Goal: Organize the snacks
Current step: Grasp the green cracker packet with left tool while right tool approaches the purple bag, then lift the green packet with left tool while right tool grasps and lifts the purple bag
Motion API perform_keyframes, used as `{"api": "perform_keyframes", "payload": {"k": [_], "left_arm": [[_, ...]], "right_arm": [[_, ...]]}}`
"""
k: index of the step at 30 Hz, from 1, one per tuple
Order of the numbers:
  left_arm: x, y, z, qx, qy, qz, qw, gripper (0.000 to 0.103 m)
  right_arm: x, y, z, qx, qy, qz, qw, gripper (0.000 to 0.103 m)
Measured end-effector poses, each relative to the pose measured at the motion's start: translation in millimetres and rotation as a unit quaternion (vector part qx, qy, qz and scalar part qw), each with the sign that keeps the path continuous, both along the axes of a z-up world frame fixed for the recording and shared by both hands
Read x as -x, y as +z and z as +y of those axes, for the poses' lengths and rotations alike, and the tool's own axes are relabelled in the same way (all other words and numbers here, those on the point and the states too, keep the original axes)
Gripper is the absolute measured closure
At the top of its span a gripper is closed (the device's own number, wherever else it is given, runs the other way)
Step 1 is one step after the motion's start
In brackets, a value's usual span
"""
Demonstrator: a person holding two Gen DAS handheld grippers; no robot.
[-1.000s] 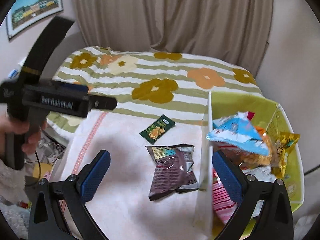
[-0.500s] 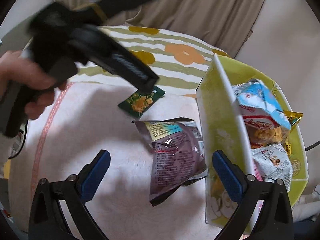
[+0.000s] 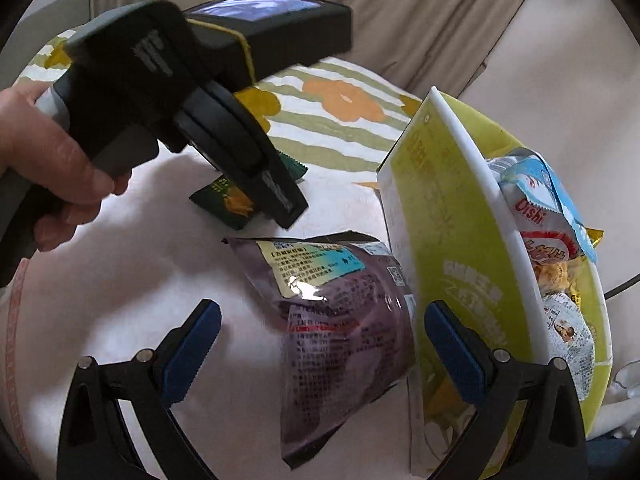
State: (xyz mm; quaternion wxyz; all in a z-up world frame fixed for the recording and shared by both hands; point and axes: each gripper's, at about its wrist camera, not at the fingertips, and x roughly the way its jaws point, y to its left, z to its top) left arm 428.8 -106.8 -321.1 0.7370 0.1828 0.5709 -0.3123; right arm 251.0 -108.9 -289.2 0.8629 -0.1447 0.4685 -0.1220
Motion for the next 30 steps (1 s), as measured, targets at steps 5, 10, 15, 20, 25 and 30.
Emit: {"api": "perform_keyframes", "payload": {"k": [5, 10, 15, 20, 25, 30], "left_arm": [[-2, 3, 0, 0.007, -0.006, -0.003, 1.0, 0.06], [-1, 3, 2, 0.008, -0.012, -0.006, 0.9999, 0.061], [2, 6, 10, 0.01, -0.006, -0.006, 0.9999, 0.062], [8, 13, 34, 0.018, 0.02, -0.001, 0.9996, 0.062], [17, 21, 58, 0.022, 0.046, 0.003, 0.9987, 0.062], [29, 29, 78, 0.029, 0.07, 0.005, 0.9971, 0.062]], "right_arm": [[-13, -7, -7, -0.011, -0.006, 0.005, 1.0, 0.002], [-23, -13, -8, -0.007, -0.003, 0.006, 1.0, 0.002], [-29, -22, -12, 0.004, 0.001, 0.007, 1.0, 0.002], [-30, -26, -10, 0.018, 0.003, 0.006, 1.0, 0.002], [-39, -35, -15, 0.053, 0.001, 0.013, 0.999, 0.016], [-41, -32, -22, 0.059, 0.001, 0.007, 0.998, 0.042]]}}
